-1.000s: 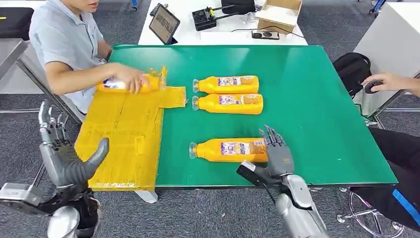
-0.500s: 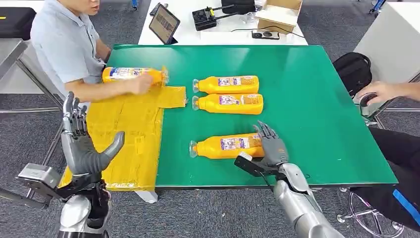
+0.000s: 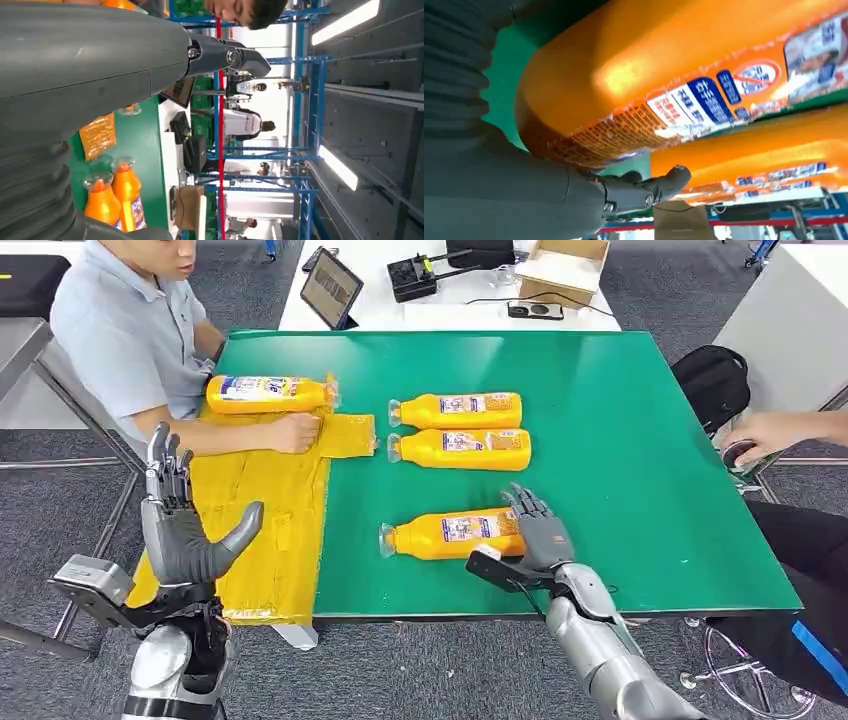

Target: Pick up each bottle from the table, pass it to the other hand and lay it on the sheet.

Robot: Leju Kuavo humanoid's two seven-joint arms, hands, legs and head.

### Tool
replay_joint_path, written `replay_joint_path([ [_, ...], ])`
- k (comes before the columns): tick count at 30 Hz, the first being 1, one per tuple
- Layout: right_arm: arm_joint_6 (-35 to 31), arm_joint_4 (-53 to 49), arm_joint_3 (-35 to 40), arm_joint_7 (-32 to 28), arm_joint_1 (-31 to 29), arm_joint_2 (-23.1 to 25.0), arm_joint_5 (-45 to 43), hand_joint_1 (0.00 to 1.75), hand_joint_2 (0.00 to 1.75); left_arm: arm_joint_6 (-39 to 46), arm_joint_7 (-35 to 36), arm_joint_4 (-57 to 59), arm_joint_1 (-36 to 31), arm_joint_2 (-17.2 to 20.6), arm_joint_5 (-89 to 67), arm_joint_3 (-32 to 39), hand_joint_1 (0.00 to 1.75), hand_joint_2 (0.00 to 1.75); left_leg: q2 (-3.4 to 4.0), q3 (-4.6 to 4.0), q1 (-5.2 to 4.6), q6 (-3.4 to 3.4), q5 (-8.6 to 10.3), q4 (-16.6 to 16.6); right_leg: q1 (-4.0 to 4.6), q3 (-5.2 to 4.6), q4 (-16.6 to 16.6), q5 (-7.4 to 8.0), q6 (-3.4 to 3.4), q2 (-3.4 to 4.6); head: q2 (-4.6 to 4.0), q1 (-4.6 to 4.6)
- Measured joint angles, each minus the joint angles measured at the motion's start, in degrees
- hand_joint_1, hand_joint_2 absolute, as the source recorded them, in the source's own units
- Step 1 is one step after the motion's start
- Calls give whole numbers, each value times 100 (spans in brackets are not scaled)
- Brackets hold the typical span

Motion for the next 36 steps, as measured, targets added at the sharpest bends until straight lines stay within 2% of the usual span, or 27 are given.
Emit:
replay_joint_path([
  [1, 46, 32, 35, -4, -23, 2, 28, 155, 175, -9, 11, 20, -18, 0, 2, -2, 0, 175, 0, 1, 0, 0, 0, 0, 0, 0, 0, 0, 0, 0, 0, 2],
  [2, 63, 57, 57, -4, -43, 7, 46, 173, 175, -11, 15, 37, -39, 0, 4, -9, 0, 175, 1, 2, 0, 0, 0, 0, 0, 1, 0, 0, 0, 0, 0, 0],
  [7, 392, 256, 195, 72, -176, 44, 83, 175, 175, -13, 46, 133, -88, 0, 59, -20, 0, 175, 10, 11, 0, 0, 0, 0, 0, 5, 0, 1, -1, 7, 0, 2],
  [14, 1614, 645, 396, 1019, -710, 57, 127, 175, 175, -13, 98, 177, -91, 22, 70, -11, 0, 175, 23, 72, 1, -6, -11, -1, 1, 44, -6, 1, -2, 25, 0, 2],
  [16, 1853, 732, 420, 1110, -799, 57, 25, 175, 175, -87, 157, 207, -92, 31, -19, -13, 0, 175, 21, 96, 2, -5, -19, -1, 2, 15, -8, -7, -3, 24, 0, 6],
  [19, 2013, 806, 406, 1113, -877, 57, -170, 175, 175, -210, 201, 304, -87, 79, -184, -24, 0, 175, 16, 105, 2, -5, -23, -1, 2, 33, -8, -8, 2, 24, 0, 2],
  [20, 2028, 822, 402, 1113, -889, 59, -190, 175, 175, -214, 201, 328, -87, 85, -197, -28, 0, 175, 16, 105, 1, -4, -20, -1, 1, 84, -8, -3, -1, 24, 0, 4],
  [30, 2094, 907, 389, 1110, -945, 59, -271, 175, 175, -219, 203, 444, -87, 151, -236, -44, 0, 175, 16, 119, 1, -2, -15, -1, 1, 99, -9, 1, 0, 24, 0, 4],
  [33, 2297, 918, 358, 880, -949, 48, -582, 175, 175, -238, 203, 476, -87, 164, -286, -44, 0, 175, 18, 126, 2, -2, -16, -1, 2, 101, -9, 1, 0, 26, 0, 2],
  [36, 2450, 918, 245, 314, -878, 42, -1054, 175, 175, -295, 179, 498, -79, 170, -295, -46, 0, 175, 22, 127, 2, -1, -18, -1, 2, 103, -9, 2, -1, 31, 0, 2],
])
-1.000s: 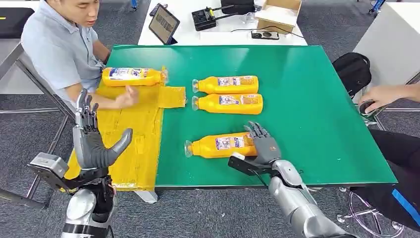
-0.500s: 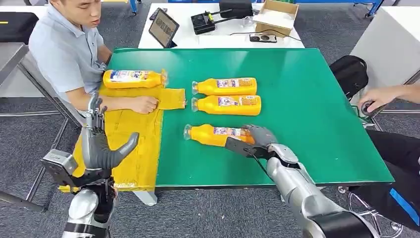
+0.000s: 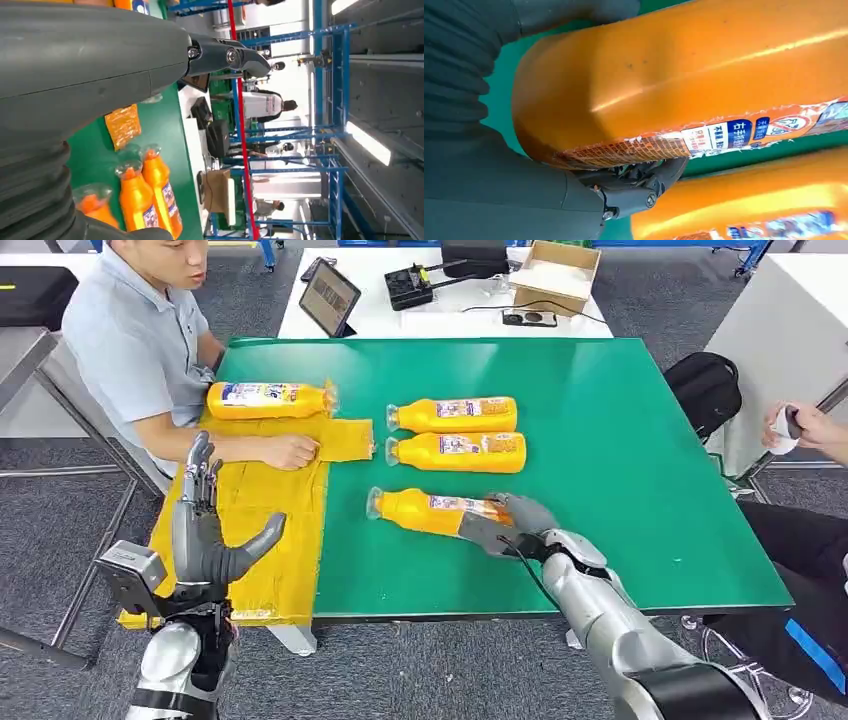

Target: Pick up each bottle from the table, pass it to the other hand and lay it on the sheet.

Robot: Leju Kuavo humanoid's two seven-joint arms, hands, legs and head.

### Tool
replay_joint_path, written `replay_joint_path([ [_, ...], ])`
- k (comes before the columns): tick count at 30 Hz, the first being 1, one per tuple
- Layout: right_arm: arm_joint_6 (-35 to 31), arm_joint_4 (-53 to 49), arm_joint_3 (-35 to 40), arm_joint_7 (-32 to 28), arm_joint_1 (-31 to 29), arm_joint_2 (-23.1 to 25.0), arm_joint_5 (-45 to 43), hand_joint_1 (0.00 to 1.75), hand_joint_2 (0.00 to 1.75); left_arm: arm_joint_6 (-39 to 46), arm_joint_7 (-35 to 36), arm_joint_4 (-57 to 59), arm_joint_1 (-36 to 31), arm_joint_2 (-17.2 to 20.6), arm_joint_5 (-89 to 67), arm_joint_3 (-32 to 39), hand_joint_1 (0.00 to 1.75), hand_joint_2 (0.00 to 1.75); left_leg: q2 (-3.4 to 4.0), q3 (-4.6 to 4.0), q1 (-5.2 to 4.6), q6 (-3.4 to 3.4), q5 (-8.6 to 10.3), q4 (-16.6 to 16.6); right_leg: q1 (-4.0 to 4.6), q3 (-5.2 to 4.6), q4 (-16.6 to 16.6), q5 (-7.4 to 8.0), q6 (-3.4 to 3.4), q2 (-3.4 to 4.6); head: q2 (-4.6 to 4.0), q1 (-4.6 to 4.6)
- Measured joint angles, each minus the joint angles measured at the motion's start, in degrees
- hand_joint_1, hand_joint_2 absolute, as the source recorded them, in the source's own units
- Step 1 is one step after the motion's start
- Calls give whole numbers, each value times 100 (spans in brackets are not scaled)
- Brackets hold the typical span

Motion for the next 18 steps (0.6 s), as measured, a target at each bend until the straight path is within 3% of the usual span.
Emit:
replay_joint_path([
  [3, -127, -77, -177, -942, 256, 55, -632, 175, 175, -92, -57, -13, 96, 0, 22, -13, 0, 175, -4, -3, 0, 0, 0, 0, 1, 2, 1, 0, 0, -2, 0, 2],
  [7, -604, -812, -474, -1917, 1055, 282, -1683, 175, 175, -142, 90, -92, 396, -46, 117, -100, 0, 175, -13, -40, 1, -1, 1, 0, 1, -24, 3, -2, 1, -3, 0, -2],
  [12, -1450, -2679, -697, -2251, 2194, 732, -2775, 175, 175, 92, 560, 22, 843, -335, 319, -236, 0, 175, -18, -105, 0, -1, 3, 0, 0, -82, 3, -3, 3, -11, 0, 0],
  [18, -1961, -4140, -704, -2554, 2873, 1073, -3182, 169, 175, -7, 511, 96, 1124, -435, 431, -691, 0, 175, -16, -126, -3, 1, 1, 0, -3, -105, 2, -3, 3, -12, 0, 0],
])
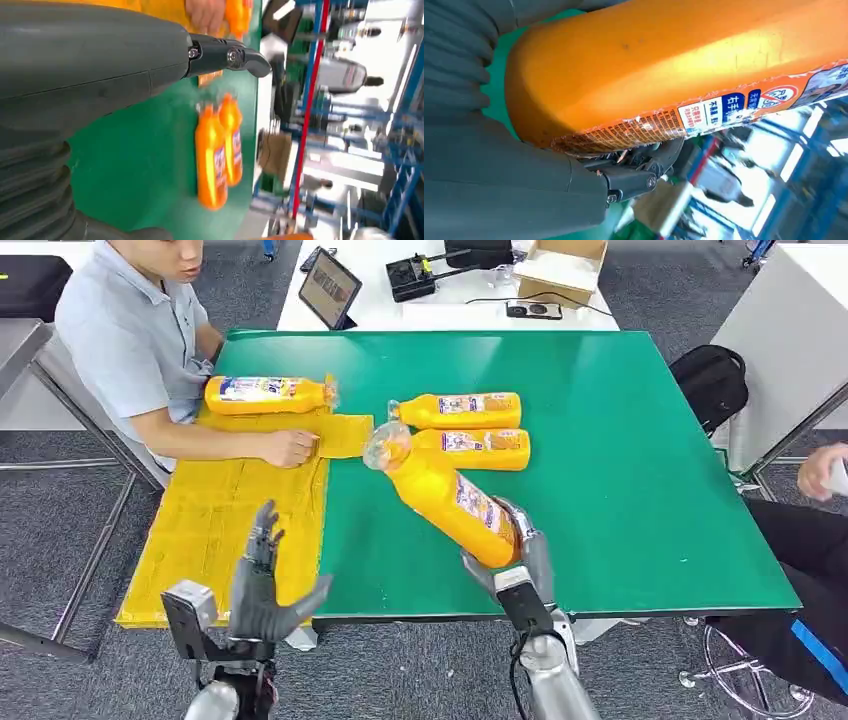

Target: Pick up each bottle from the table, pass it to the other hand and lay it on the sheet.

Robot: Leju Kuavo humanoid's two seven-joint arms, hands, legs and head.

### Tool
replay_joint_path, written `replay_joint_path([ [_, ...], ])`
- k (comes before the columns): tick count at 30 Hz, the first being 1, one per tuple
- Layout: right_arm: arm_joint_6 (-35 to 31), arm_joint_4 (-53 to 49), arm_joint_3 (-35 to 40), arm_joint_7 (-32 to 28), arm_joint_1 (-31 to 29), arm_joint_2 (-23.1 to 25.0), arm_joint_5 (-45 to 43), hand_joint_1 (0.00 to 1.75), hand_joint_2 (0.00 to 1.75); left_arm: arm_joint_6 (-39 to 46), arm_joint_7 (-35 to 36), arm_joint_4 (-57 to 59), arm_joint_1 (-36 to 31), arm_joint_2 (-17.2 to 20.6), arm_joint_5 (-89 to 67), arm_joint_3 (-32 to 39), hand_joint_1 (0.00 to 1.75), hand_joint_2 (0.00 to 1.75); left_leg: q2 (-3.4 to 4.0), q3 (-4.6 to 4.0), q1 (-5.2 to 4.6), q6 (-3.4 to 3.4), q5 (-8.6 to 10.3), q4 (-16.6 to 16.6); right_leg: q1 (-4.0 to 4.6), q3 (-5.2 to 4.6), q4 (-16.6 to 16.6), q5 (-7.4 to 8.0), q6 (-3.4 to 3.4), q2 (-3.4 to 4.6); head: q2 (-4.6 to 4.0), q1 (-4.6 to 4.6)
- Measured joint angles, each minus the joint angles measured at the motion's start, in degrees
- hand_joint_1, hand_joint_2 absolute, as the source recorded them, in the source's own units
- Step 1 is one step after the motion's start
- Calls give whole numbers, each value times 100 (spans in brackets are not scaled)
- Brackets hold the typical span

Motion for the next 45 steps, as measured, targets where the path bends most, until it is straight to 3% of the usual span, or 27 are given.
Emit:
replay_joint_path([
  [8, 39, -487, 166, -11, 165, 79, -13, 175, 175, -564, -15, -81, 35, 7, 129, -295, 0, 175, 0, 1, 1, -1, 2, 0, 1, 1, 1, 1, 0, 0, 0, 0],
  [12, 188, -431, 585, -13, 133, 85, 508, 175, 175, -887, 96, -138, -28, 7, 293, -467, 0, 175, 0, 0, 1, -1, 2, 0, 1, 1, 2, 1, 0, 0, 0, -2],
  [21, 212, 585, 1759, -4, -243, 258, 1040, 175, 175, -976, -42, -201, -293, 7, 330, -721, 0, 175, 1, -2, 3, -2, 3, 0, 2, -2, 3, 0, -1, -1, 0, 0],
  [29, 0, 1310, 2166, 2, -711, 402, 1183, 175, 175, -1213, 68, -166, -435, 44, 590, -817, 0, 175, 1, -2, 3, -1, 4, 0, 1, -2, 2, 1, -1, -2, 0, -2],
  [32, 0, 1432, 2221, 9, -801, 424, 1180, 175, 175, -1213, 90, -142, -471, 48, 588, -815, 21, 175, 0, -2, 3, -1, 5, 0, 2, -2, 3, 1, -1, -2, 0, 0],
  [33, 4, 1469, 2232, 9, -816, 430, 1147, 175, 175, -1213, 118, -129, -488, 48, 579, -815, 59, 175, 0, -3, 3, -1, 5, 0, 2, -2, 3, 1, -1, -2, 0, 0],
  [34, 7, 1508, 2232, 9, -824, 441, 1100, 175, 175, -1213, 151, -116, -502, 48, 566, -815, 141, 175, 0, -3, 3, -1, 4, 0, 2, -2, 3, 1, -1, -2, 0, 0],
  [35, 11, 1539, 2234, 9, -828, 455, 1060, 175, 175, -1206, 177, -105, -512, 50, 535, -817, 150, 175, 0, -3, 3, -1, 4, 0, 2, -2, 3, 1, -1, -2, 0, 0],
  [36, 15, 1576, 2234, 9, -831, 463, 1008, 175, 175, -1181, 205, -90, -523, 50, 484, -817, 175, 175, 0, -3, 3, -1, 4, 0, 2, -2, 3, 1, -1, -2, 0, -2],
  [45, 94, 1705, 2262, 9, -835, 470, 780, 175, 175, -708, 247, -20, -598, 92, -332, -981, 175, 175, 0, -5, 3, -1, 4, 0, 1, -3, 2, 0, 0, -2, 0, 0],
])
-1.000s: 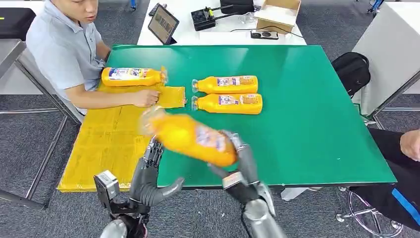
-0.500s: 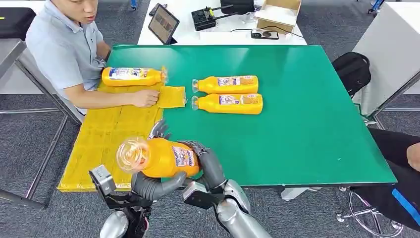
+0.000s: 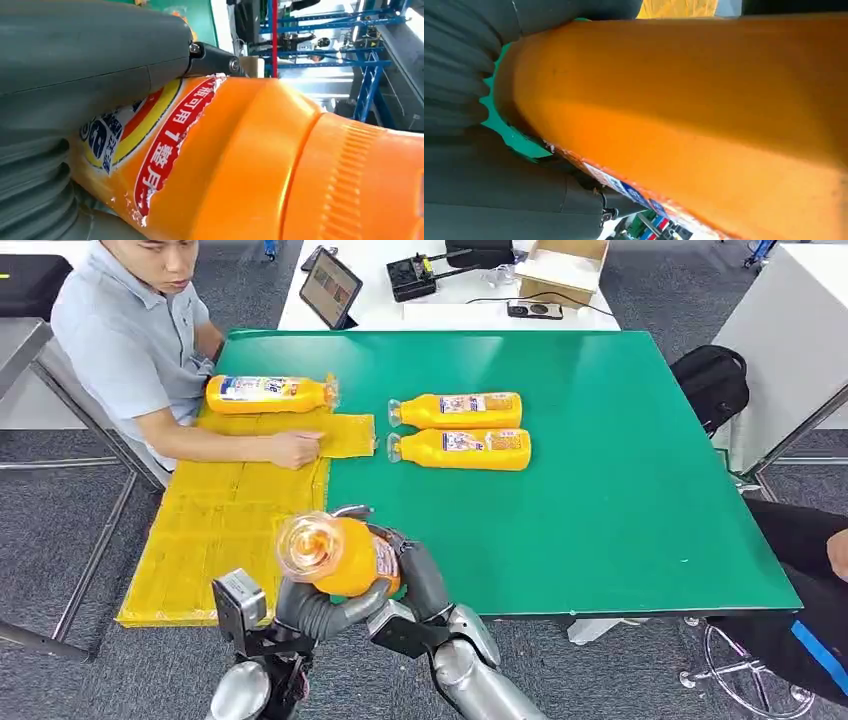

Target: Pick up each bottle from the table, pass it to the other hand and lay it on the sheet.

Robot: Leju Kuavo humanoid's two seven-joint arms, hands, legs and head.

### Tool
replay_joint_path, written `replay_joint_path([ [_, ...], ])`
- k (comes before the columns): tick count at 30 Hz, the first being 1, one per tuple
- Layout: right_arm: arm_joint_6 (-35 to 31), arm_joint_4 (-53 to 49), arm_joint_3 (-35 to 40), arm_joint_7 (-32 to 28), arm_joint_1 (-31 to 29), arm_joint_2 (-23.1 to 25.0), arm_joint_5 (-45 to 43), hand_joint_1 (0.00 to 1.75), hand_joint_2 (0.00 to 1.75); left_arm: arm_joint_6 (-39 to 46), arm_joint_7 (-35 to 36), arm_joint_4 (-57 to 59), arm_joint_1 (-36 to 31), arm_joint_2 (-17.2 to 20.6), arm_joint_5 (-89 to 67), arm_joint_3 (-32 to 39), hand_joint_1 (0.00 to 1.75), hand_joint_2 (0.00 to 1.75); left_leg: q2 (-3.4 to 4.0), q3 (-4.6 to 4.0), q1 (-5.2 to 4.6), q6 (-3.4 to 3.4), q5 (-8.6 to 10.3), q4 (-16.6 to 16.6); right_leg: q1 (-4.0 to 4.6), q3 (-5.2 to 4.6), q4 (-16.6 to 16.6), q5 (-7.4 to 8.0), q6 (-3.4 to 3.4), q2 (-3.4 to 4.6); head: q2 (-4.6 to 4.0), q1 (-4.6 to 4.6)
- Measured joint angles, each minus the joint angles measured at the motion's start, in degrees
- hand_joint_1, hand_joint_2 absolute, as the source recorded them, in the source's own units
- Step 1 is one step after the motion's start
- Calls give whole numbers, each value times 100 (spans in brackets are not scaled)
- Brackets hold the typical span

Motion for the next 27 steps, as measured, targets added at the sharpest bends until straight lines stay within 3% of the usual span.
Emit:
replay_joint_path([
  [3, 2, 9, 4, 0, 1, 0, -2, 175, 175, 24, 0, 11, -15, 2, -6, -7, 175, 175, 0, 0, 1, 0, 0, 0, 0, 0, 0, 0, 0, 0, 0, 0],
  [5, 18, 9, 4, 0, 0, 0, -2, 136, 175, 99, -24, 20, -19, 2, -101, -18, 175, 175, 0, 0, 1, 0, 0, 0, 0, 0, 1, 0, 0, 0, 0, 2],
  [6, 33, 9, 7, 0, 1, 0, -7, 14, 175, 120, -33, 22, -20, 2, -155, -24, 175, 175, 0, 0, 0, 0, 0, 0, 0, 0, 1, 0, 0, 0, 0, 0],
  [8, 68, 9, 13, 0, 2, 0, -24, 14, 175, 133, -35, 24, -24, 2, -203, -22, 175, 175, 0, 0, 0, 0, 0, 0, 0, 0, 1, 0, 0, 0, 0, 0],
  [9, 90, 9, 28, 0, 4, -2, -44, 0, 0, 122, -35, 26, -34, 2, -210, -24, 175, 175, 0, 0, 0, 0, 0, 0, 0, 0, 1, 0, 0, 0, 0, 0],
  [14, 72, -11, 105, -11, 32, -2, -98, 0, 0, -86, 37, 81, -94, 13, 51, -17, 175, 175, 0, 0, 0, 0, 0, 0, 0, 0, 0, 0, 0, 0, 0, 0],
  [19, -427, -289, 396, -24, 85, -52, -431, 0, 0, -719, 300, 278, -267, 144, 967, 96, 175, 175, 1, 1, 1, -1, 1, 0, 1, -3, 1, 0, -1, 0, 0, -2],
  [27, -1065, -789, 848, -24, 102, -269, -870, 0, 0, -387, 557, 839, -797, 387, 1030, 689, 175, 175, 2, 2, 1, -2, 6, 0, 1, -4, 2, 2, -1, 2, 0, 0],
])
